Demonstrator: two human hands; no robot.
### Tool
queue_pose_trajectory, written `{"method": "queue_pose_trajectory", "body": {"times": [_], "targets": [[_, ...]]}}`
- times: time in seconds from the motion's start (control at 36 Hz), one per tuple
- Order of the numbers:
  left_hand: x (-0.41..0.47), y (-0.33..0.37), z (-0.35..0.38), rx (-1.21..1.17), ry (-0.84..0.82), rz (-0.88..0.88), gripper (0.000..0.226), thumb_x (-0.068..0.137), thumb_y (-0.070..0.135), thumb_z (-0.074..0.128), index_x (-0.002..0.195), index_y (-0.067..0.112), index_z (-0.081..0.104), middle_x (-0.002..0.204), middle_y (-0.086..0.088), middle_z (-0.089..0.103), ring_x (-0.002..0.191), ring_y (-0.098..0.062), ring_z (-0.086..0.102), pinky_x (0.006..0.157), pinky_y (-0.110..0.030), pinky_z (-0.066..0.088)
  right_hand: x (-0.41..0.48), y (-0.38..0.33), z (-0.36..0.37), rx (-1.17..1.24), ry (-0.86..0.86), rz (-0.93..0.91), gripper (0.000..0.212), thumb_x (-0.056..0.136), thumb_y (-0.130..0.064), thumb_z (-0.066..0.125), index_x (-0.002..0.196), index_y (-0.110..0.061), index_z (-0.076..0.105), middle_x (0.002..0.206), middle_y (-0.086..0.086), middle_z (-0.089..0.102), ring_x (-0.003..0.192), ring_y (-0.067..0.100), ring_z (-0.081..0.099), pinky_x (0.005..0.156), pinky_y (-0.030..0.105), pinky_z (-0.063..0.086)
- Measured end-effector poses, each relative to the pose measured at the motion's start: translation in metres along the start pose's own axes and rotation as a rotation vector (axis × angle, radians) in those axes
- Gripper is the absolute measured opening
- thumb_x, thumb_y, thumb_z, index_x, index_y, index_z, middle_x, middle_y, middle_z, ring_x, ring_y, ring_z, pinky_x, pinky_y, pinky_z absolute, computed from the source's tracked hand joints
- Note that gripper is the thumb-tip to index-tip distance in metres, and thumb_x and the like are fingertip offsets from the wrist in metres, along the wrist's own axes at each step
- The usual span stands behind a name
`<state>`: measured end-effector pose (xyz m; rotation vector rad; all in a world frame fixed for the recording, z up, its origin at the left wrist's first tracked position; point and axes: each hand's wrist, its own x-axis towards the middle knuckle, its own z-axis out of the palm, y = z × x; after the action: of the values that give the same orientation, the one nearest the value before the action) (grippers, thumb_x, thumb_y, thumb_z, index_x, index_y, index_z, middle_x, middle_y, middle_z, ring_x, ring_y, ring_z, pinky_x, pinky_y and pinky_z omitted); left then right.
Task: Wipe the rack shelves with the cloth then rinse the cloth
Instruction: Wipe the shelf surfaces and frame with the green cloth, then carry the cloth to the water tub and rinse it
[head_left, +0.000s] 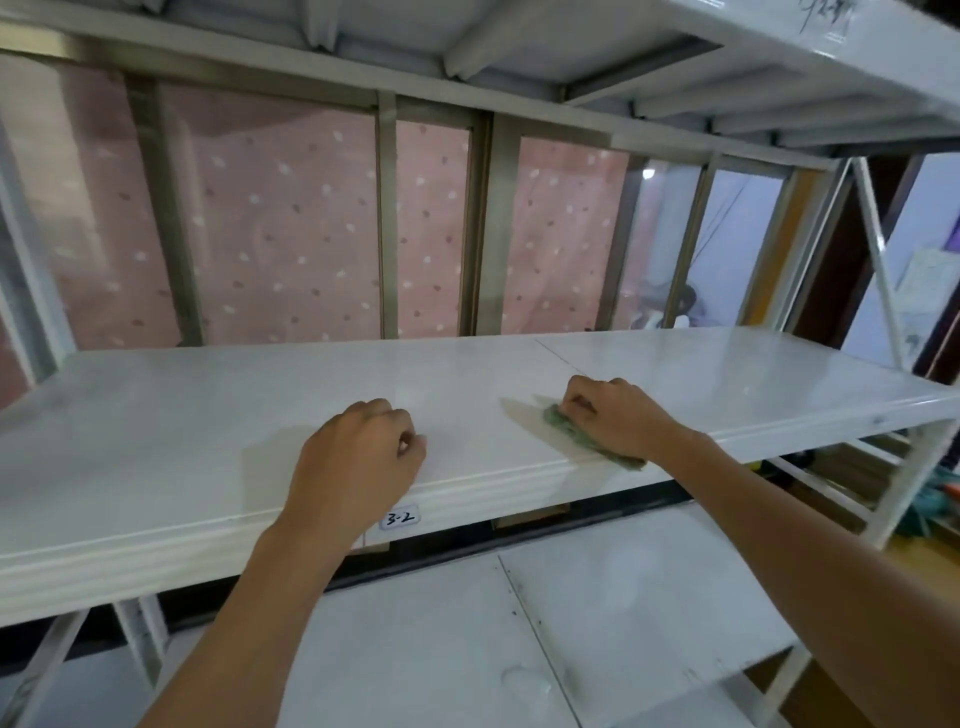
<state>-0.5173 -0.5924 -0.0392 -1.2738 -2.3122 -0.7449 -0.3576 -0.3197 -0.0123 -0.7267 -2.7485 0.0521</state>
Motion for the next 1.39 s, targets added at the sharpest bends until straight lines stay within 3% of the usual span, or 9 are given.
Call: {"method": "queue_pose_trajectory", "body": {"times": [0.25, 0.33, 0.42, 0.58, 0.72, 0.92, 1.08, 1.17, 1.39], "targets": [[0.008, 0.096, 0.000, -0.343, -0.061, -0.018, 0.022, 0.097, 0.044, 0.060, 0.095, 0.026, 0.072, 0.093, 0.014, 0.066, 0.091, -0.009, 0.061, 0.084, -0.036, 0.054, -0.034, 0.023, -0.022, 0.587, 0.169, -0.034, 0.014, 0.103, -0.034, 0.048, 0.099, -0.031, 0.061, 0.079, -0.009, 0.070, 0.065, 0.008, 0.061, 0.059, 0.020, 0.046], [0.021, 0.142, 0.014, -0.484, -0.123, -0.118, 0.034, 0.096, 0.056, 0.057, 0.103, 0.024, 0.069, 0.099, 0.012, 0.068, 0.094, -0.007, 0.062, 0.085, -0.033, 0.053, -0.055, 0.040, -0.036, 0.849, 0.152, -0.106, 0.016, 0.104, -0.031, 0.047, 0.100, -0.023, 0.059, 0.062, -0.008, 0.057, 0.054, 0.012, 0.046, 0.051, 0.026, 0.040], [0.035, 0.189, 0.039, -0.640, -0.212, -0.253, 0.050, 0.089, 0.066, 0.060, 0.115, 0.024, 0.060, 0.103, 0.013, 0.065, 0.098, -0.011, 0.064, 0.085, -0.034, 0.052, -0.076, 0.068, -0.049, 1.048, 0.170, -0.157, 0.021, 0.105, -0.028, 0.044, 0.103, -0.011, 0.056, 0.072, 0.003, 0.057, 0.063, 0.015, 0.050, 0.056, 0.032, 0.044], [0.059, 0.288, 0.098, -1.058, -0.269, -0.368, 0.042, 0.087, 0.036, 0.079, 0.119, 0.013, 0.064, 0.109, -0.007, 0.073, 0.098, -0.022, 0.073, 0.094, -0.043, 0.059, -0.111, 0.156, -0.068, 1.353, 0.134, -0.161, 0.023, 0.104, -0.033, 0.045, 0.100, -0.013, 0.055, 0.091, 0.011, 0.057, 0.083, 0.022, 0.055, 0.075, 0.034, 0.045], [0.070, 0.361, 0.139, -1.258, -0.372, -0.436, 0.059, 0.082, 0.044, 0.083, 0.126, 0.012, 0.061, 0.121, -0.008, 0.072, 0.107, -0.021, 0.072, 0.097, -0.039, 0.059, -0.133, 0.236, -0.084, 1.481, 0.013, -0.200, 0.059, 0.076, -0.050, 0.079, 0.114, -0.015, 0.048, 0.107, 0.011, 0.059, 0.095, 0.026, 0.058, 0.079, 0.036, 0.047], [0.083, 0.437, 0.166, -1.556, -0.376, -0.459, 0.027, 0.093, 0.019, 0.071, 0.114, 0.004, 0.072, 0.111, -0.014, 0.077, 0.099, -0.026, 0.072, 0.082, -0.039, 0.062, -0.142, 0.300, -0.097, 1.449, 0.034, -0.164, 0.073, 0.069, 0.003, 0.079, 0.132, -0.013, 0.046, 0.116, 0.009, 0.059, 0.106, 0.026, 0.061, 0.088, 0.046, 0.054], [0.115, 0.448, 0.174, -1.764, -0.243, -0.472, 0.056, 0.075, 0.014, 0.074, 0.126, -0.005, 0.064, 0.120, -0.019, 0.073, 0.104, -0.027, 0.072, 0.082, -0.035, 0.063, -0.109, 0.323, -0.102, 1.517, 0.107, -0.075, 0.056, 0.081, 0.004, 0.073, 0.130, -0.015, 0.055, 0.115, 0.005, 0.068, 0.106, 0.025, 0.067, 0.090, 0.043, 0.055], [0.133, 0.442, 0.175, -1.862, -0.232, -0.479, 0.053, 0.080, 0.015, 0.070, 0.129, -0.003, 0.064, 0.127, -0.017, 0.071, 0.115, -0.026, 0.069, 0.099, -0.036, 0.058, -0.087, 0.329, -0.106, 1.524, 0.131, -0.032, 0.036, 0.085, 0.000, 0.072, 0.119, -0.008, 0.063, 0.108, 0.009, 0.071, 0.102, 0.028, 0.069, 0.090, 0.048, 0.054], [0.180, 0.417, 0.185, -1.903, -0.292, -0.490, 0.046, 0.086, 0.007, 0.064, 0.132, 0.000, 0.062, 0.130, -0.014, 0.070, 0.120, -0.025, 0.069, 0.097, -0.034, 0.058, -0.024, 0.333, -0.111, 1.596, 0.137, -0.051, 0.023, 0.094, -0.003, 0.058, 0.110, -0.013, 0.071, 0.105, 0.011, 0.073, 0.094, 0.023, 0.069, 0.073, 0.031, 0.055]]}}
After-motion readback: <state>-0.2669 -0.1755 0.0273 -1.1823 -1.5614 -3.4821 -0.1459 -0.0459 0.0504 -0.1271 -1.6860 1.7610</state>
